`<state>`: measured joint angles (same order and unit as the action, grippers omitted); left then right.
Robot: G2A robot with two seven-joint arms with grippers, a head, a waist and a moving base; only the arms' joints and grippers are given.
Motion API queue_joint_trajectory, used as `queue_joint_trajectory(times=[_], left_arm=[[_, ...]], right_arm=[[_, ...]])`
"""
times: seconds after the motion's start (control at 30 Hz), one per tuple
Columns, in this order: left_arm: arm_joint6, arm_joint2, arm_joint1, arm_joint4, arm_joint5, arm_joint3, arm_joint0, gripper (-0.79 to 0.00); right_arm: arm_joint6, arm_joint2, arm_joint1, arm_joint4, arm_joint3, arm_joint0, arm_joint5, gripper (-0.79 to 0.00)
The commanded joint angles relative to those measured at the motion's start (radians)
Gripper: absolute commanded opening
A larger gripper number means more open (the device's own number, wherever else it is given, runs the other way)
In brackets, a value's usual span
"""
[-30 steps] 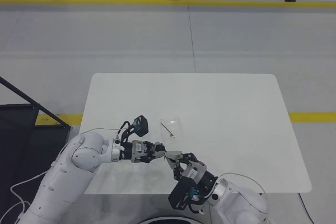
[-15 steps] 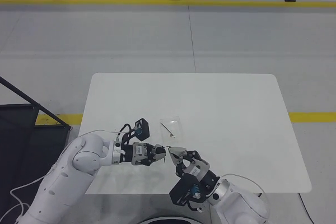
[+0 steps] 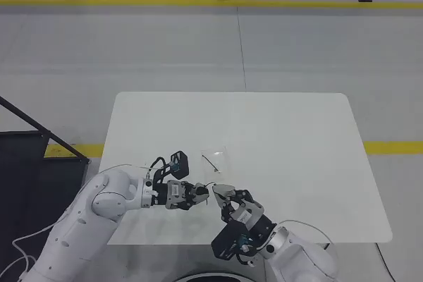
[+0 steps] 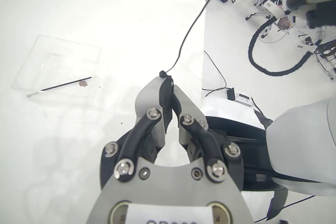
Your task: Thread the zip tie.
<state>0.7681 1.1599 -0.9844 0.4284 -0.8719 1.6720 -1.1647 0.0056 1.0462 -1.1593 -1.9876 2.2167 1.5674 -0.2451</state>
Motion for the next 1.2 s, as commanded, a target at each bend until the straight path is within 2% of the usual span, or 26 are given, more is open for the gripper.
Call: queue_joint_trajectory(times=[0.0,0.4,1.17], left_arm=[[-0.002,-0.002,0.001,-0.002,0.003,0.0,0.001,-0.785],[-0.012,-0.013,0.01,-0.002,0.004,-0.001,0.008,-0.785],[-0.03,-0.03,0.023,-0.005,0.009,-0.01,0.022,-0.785]], right_arm=[[-0.01,-0.003,0.0,-0.009,0.002,0.0,0.003,-0.785],[-0.01,-0.007,0.0,-0.029,0.001,0.005,-0.013,-0.785],[0.023,-0.048,0.0,-0.082,-0.007,-0.044,-0.152,-0.785]])
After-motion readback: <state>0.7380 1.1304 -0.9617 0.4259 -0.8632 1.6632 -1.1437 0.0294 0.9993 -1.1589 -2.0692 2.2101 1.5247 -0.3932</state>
